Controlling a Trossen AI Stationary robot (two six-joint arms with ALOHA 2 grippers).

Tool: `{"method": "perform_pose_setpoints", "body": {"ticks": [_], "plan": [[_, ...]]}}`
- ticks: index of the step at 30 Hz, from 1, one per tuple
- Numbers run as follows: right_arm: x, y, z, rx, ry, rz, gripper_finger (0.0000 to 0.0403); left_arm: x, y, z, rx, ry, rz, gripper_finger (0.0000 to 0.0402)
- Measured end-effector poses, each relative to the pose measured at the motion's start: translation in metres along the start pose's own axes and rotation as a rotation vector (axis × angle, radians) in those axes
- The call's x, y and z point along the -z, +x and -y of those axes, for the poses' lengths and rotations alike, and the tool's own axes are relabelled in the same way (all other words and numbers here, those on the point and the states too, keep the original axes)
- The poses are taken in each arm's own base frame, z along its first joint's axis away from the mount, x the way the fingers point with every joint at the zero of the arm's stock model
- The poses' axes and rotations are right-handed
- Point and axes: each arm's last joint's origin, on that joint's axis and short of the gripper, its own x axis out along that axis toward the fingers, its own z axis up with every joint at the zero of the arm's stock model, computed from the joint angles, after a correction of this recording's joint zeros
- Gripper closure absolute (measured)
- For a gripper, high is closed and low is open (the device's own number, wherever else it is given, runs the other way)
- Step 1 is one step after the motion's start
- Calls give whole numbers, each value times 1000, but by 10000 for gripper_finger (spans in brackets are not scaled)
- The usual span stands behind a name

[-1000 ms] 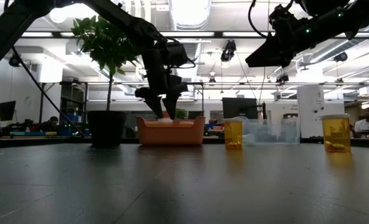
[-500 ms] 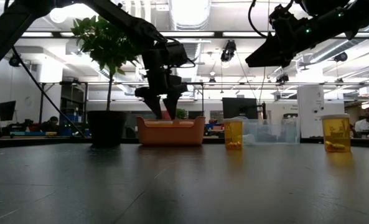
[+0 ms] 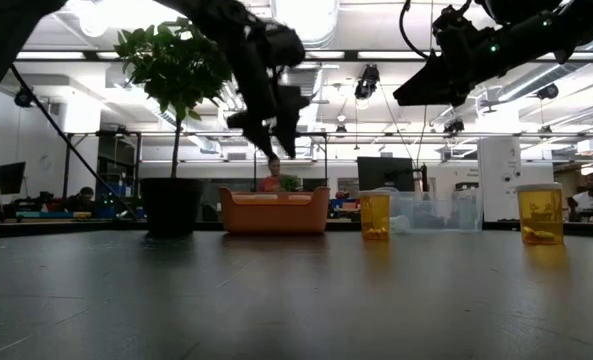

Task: Pick and place medicine bottles into bin by pill shape (circle, oval)
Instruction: Put the orange pill bottle into the orange bin

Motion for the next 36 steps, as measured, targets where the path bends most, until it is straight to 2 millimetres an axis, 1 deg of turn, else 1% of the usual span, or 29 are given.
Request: {"method": "perform_pose_setpoints", "body": {"ticks": [5,10,12,14,16,19,22,24,28,30,33,36], "plan": [[-1,0,0,1,10,12,188,3,-30,20,50,43,55,131],[-2,0,0,2,12,15,188,10,-48,47,106,102,83,131],[-2,0,0,5,16,26,188,15,-54,60,132,133,87,131],[-4,0,2,49,34,47,188,21,-59,75,159,169,87,131],[-6,1,3,110,64,71,188,31,-65,93,195,215,81,131],[-5,1,4,124,81,87,188,48,-74,121,250,290,72,131],[-15,0,5,147,117,160,188,65,-86,146,298,366,69,131],[-27,-2,9,201,111,217,188,75,-93,159,328,407,71,131],[-51,-3,17,261,82,265,188,92,-105,178,366,471,62,131],[-59,-3,17,250,77,244,188,101,-111,184,375,504,45,131],[-68,-6,13,158,79,173,188,112,-117,191,384,541,19,131],[-73,-10,7,72,94,67,188,124,-123,197,385,584,-12,131]]}}
